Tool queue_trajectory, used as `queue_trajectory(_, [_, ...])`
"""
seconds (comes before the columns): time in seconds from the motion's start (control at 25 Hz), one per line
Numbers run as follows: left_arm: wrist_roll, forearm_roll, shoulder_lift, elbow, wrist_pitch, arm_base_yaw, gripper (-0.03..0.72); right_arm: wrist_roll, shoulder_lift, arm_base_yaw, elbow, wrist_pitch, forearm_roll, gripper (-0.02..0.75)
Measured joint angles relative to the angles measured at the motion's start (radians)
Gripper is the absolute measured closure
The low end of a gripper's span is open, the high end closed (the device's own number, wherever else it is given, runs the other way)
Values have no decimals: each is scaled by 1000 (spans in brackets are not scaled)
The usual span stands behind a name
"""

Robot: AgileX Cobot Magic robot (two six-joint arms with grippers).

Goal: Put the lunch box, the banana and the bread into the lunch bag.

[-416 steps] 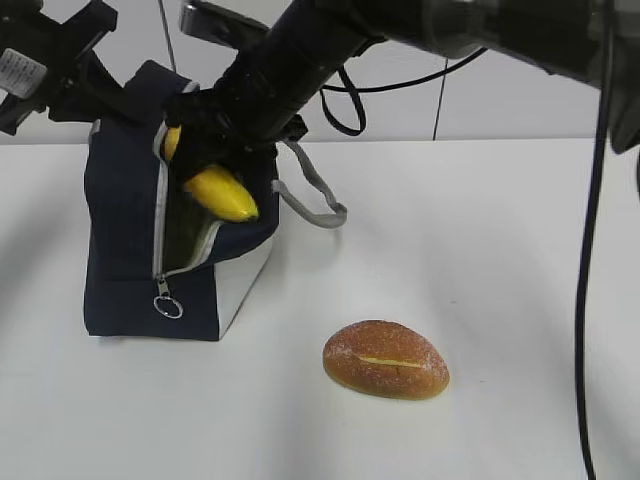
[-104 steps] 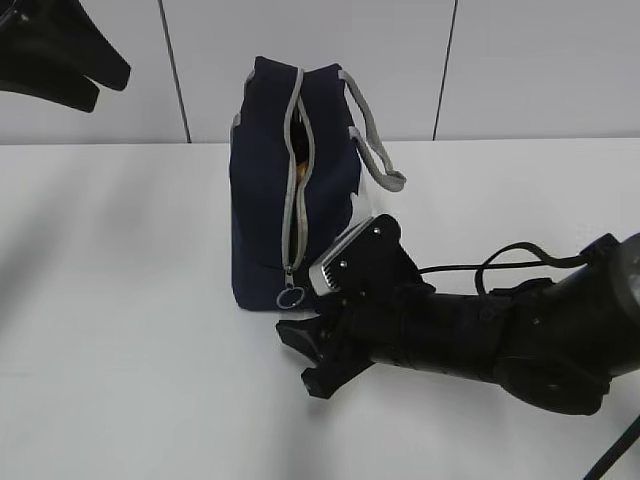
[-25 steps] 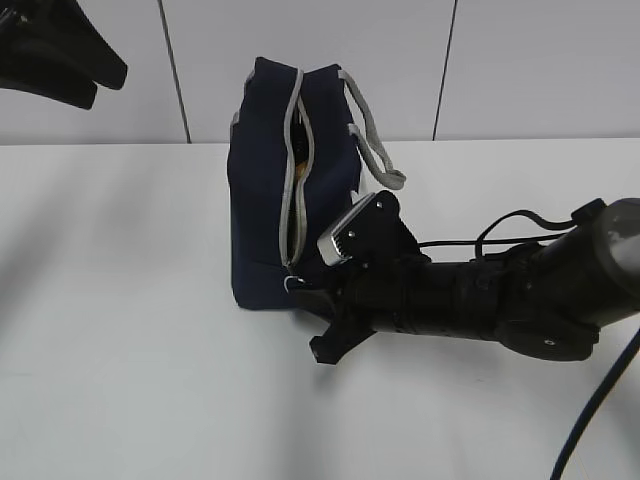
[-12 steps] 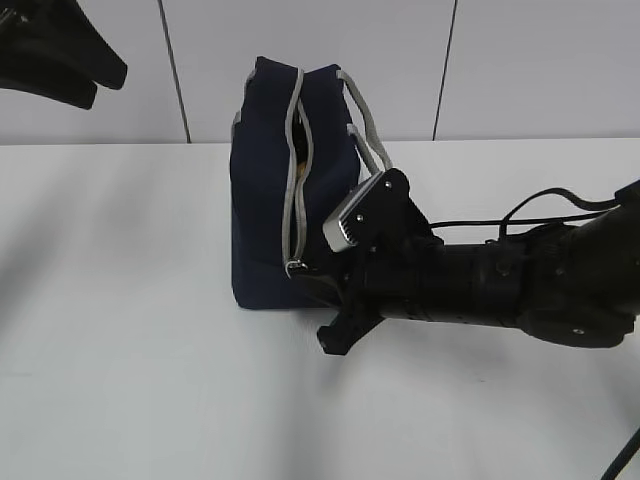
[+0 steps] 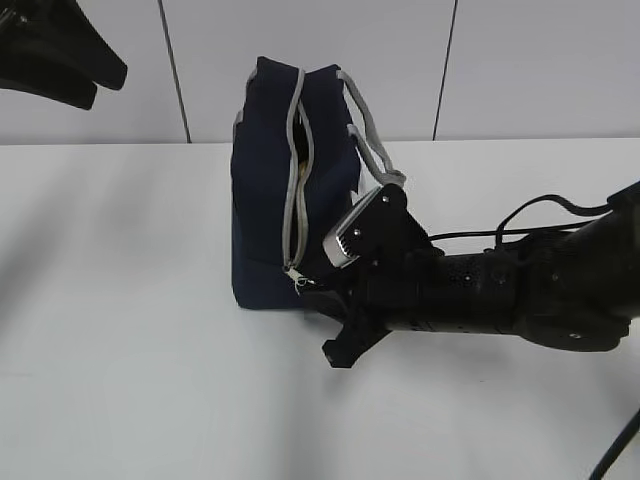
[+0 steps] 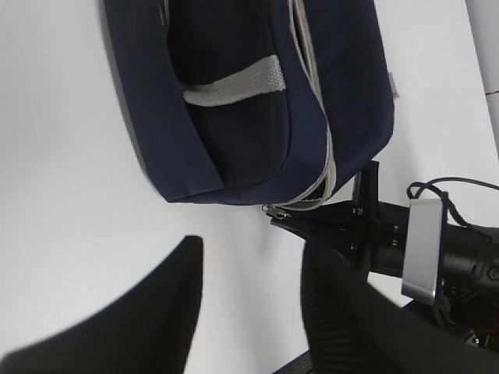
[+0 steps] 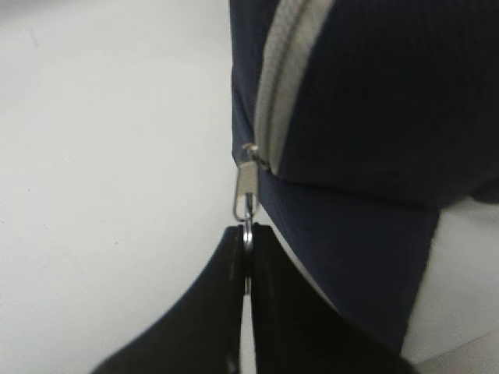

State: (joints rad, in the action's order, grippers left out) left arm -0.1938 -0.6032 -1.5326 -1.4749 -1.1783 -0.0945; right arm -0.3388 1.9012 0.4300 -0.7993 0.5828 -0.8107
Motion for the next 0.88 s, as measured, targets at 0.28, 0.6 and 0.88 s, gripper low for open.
queue_trajectory(0.28, [0,1,0,0,-1,0,380,-1,49,0,-25,13,-2,754])
queue_trajectory(0.6, [0,1,0,0,-1,0,380,-19,11,0,-26,22,-76,754])
queue_trajectory(0.88, [0,1,0,0,-1,0,380,-52,-97,0,-26,22,-167,754])
